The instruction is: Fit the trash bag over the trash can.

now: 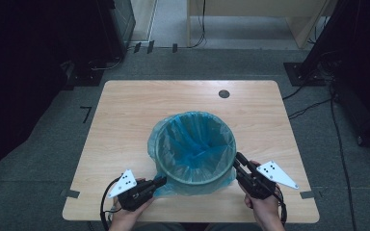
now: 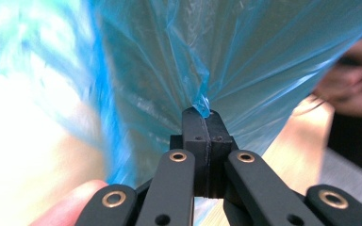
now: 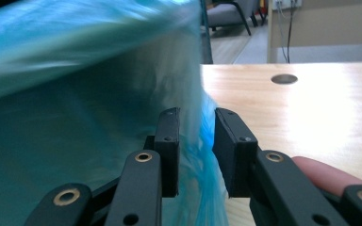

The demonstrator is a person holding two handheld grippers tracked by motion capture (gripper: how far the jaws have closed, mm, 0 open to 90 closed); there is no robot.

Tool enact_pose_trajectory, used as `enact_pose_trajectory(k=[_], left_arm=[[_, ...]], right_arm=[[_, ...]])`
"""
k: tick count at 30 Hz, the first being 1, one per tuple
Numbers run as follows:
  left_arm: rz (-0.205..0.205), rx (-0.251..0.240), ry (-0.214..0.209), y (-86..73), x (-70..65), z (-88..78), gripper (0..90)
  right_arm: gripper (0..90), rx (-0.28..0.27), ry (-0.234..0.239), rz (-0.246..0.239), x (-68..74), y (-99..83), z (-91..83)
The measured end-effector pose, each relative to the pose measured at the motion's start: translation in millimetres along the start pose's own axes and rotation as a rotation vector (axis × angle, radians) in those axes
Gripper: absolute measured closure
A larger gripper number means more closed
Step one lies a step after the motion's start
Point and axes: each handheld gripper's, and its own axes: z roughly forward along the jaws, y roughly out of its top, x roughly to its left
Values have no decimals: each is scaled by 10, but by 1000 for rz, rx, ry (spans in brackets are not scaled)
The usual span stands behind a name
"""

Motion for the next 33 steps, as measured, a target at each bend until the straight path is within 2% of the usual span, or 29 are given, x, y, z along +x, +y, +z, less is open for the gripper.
enact_pose_trajectory(k=[2,4,7,9,12,14,16,18,19,21,23,25,28,30,31,33], left_arm=[[-17,71,47,-39,10,74,900],[-25,140,76,-72,11,149,900],[-11,212,144,-115,-3,231,900],[-7,225,166,-130,1,238,900],[19,225,187,-129,26,162,900],[-3,196,168,-149,80,87,889],[-30,168,158,-184,126,31,757],[-57,144,150,-183,166,-16,598],[-74,117,122,-157,188,-61,550],[-77,65,100,-106,201,-131,492],[-68,10,114,-51,203,-215,448],[-81,-41,131,-16,212,-285,409],[-79,-114,133,2,207,-345,398],[-58,-127,155,13,206,-363,374],[-53,-123,180,16,211,-368,352],[-63,-106,218,6,249,-388,311]], right_arm=[[726,14,-15,9,-27,-25,12],[726,19,-20,16,-46,-48,17],[726,33,-19,11,-49,-83,27],[730,44,-19,-1,-46,-112,42],[763,54,-22,-9,-59,-130,48],[799,48,-27,-1,-85,-117,32],[854,35,-38,-4,-116,-91,7],[900,25,-31,-4,-133,-54,-19],[900,16,-24,-10,-138,-33,-31],[900,-3,-14,-36,-127,18,-57],[900,-24,-3,-66,-113,86,-86],[900,-49,3,-91,-104,170,-114],[900,-88,-13,-120,-114,316,-141],[900,-106,-14,-129,-133,424,-147],[900,-117,-12,-134,-142,479,-149],[900,-118,13,-151,-153,589,-142]])
